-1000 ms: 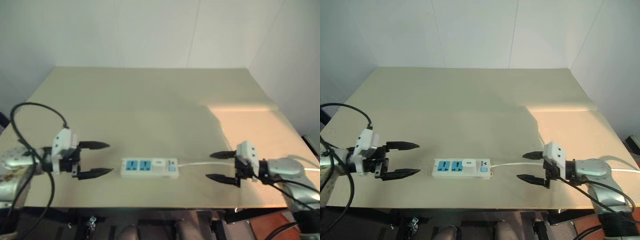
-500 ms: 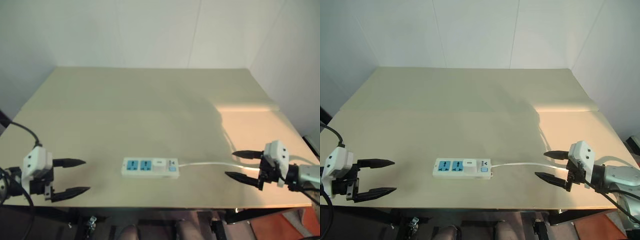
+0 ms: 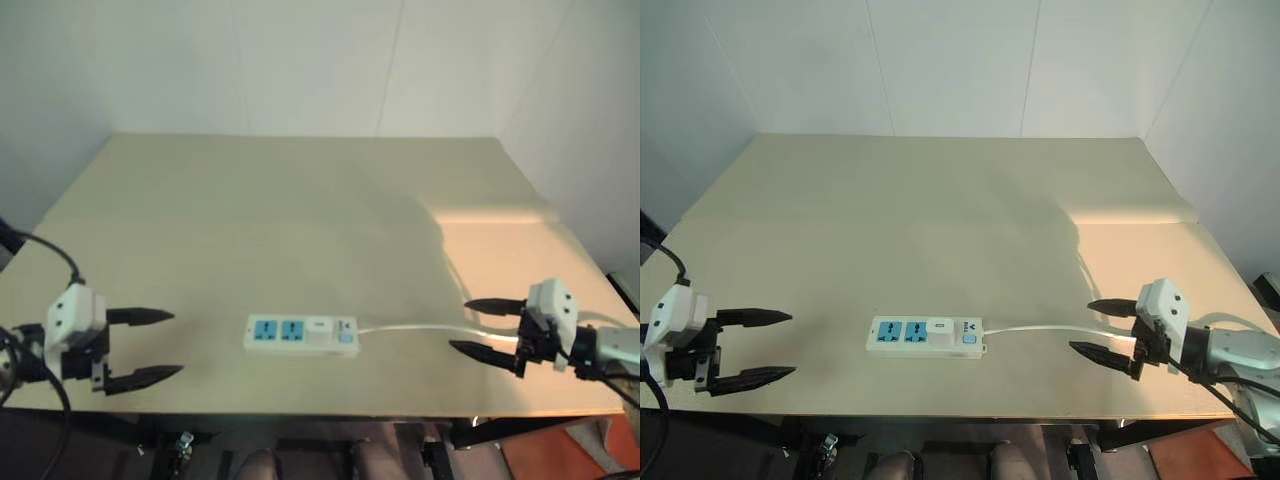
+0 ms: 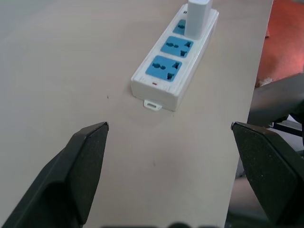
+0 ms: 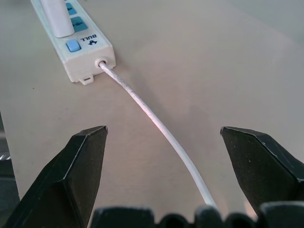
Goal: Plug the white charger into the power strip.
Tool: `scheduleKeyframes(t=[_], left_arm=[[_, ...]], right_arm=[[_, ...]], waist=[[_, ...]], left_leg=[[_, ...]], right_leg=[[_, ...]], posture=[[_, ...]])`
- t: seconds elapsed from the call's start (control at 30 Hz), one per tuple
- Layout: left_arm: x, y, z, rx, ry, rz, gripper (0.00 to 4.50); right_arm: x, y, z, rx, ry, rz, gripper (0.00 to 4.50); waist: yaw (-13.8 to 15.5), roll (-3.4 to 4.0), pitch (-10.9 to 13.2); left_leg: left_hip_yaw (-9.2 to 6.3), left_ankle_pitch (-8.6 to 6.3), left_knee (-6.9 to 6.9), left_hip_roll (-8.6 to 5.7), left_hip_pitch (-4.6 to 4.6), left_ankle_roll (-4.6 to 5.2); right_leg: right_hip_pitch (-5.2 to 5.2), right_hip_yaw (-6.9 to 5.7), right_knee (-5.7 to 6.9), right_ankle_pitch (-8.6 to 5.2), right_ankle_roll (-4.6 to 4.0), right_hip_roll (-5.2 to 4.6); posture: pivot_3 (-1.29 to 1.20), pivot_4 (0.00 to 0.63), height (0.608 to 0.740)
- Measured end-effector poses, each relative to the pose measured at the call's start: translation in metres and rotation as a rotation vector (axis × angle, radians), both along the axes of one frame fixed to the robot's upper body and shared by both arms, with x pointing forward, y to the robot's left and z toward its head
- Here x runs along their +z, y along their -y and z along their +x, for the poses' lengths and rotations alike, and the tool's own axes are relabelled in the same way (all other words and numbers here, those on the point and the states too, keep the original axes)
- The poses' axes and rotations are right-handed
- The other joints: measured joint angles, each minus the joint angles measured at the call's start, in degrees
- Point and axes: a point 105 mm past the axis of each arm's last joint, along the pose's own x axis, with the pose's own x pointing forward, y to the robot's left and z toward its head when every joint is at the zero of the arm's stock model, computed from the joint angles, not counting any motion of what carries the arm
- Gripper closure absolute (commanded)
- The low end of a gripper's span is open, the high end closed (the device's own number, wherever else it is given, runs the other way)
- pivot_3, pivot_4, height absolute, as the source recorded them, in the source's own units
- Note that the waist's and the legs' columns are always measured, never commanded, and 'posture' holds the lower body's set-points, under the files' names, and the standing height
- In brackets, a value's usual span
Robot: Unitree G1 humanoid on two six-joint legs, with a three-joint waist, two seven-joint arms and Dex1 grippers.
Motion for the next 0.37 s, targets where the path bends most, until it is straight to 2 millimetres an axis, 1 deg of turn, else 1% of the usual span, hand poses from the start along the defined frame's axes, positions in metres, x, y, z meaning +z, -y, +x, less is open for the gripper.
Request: scheduleKeyframes(t=[0.13, 0.37], left_arm=[[-0.0032, 0.0018, 0.0007, -0.006, -0.011, -0.008, 0.00], [-0.0032, 0.0058, 0.0033, -0.026, -0.004, -0.008, 0.00]], right_arm=[[-0.0005, 0.0003, -0.0001, -0.002, -0.006, 0.000, 0.04], [0.0002, -0.0021, -0.0015, 0.006, -0.002, -0.005, 0.04]], waist=[[0.0, 0.00, 0.0], [0.0, 0.00, 0.0]], left_leg=[[0.01, 0.00, 0.00, 0.00, -0.01, 0.00], [0.02, 0.00, 0.01, 0.01, 0.02, 0.00]], right_leg=[[-0.01, 0.01, 0.00, 0.01, -0.01, 0.00], [0.02, 0.01, 0.01, 0.03, -0.02, 0.00]], posture=[[0.00, 0.150, 0.740], [0.00, 0.150, 0.740]])
